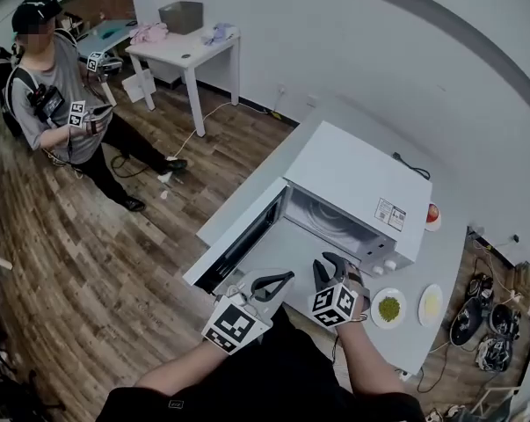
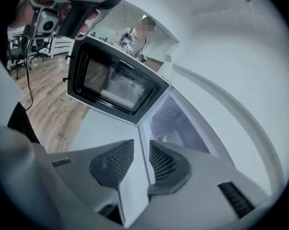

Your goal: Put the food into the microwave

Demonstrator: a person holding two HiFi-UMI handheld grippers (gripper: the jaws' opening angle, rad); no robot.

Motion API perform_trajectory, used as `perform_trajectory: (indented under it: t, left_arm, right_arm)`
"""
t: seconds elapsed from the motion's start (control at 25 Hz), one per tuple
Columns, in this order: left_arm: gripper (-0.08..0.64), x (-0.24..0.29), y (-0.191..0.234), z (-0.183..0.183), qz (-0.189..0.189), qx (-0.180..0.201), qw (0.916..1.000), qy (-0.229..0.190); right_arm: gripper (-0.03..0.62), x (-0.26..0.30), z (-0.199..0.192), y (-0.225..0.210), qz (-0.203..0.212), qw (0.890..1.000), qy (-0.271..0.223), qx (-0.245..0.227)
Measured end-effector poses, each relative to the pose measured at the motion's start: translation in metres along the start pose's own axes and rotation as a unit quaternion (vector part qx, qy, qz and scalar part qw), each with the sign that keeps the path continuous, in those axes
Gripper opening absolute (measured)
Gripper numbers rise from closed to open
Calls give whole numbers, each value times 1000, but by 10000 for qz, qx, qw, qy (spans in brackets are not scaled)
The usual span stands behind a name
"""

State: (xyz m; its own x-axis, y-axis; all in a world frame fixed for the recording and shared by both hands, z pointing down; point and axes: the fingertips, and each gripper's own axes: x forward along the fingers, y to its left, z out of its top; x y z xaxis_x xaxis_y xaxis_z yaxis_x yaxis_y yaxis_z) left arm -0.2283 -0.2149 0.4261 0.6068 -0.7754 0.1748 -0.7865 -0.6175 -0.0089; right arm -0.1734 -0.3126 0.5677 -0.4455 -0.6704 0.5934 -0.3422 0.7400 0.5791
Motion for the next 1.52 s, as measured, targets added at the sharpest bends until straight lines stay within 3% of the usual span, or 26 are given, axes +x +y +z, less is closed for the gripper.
perform_trajectory:
  t: [0.44, 0.68, 0.84, 1.04, 1.16, 1.36, 1.52]
  left_arm:
    - [7, -58, -33, 4, 363, -2, 9993, 21]
    - [7, -64, -53, 6, 556, -176, 9983, 45]
    - [7, -38, -91, 16, 396, -210, 9990, 37]
    - [6, 1, -163, 47, -3, -449, 9986, -265]
    - [6, 19, -206, 56, -94, -446, 9986, -269]
    - [6, 51, -270, 59, -200, -506, 9984, -164]
    - [7, 64, -308, 72, -505, -498, 9971, -270]
  right_arm:
    - [76, -126, 66, 2, -297, 9935, -1098, -17]
    - [61, -185, 63, -7, -370, 9874, -1516, 264]
    - [49, -234, 39, -16, -139, 9769, -1930, 907]
    - [28, -301, -9, -29, 237, 9432, -2598, 2057]
    - [20, -337, -43, -32, 421, 9258, -2864, 2432]
    - [15, -390, -89, -31, 1352, 8662, -3418, 3385]
    - [14, -412, -115, -30, 1423, 8445, -3568, 3732]
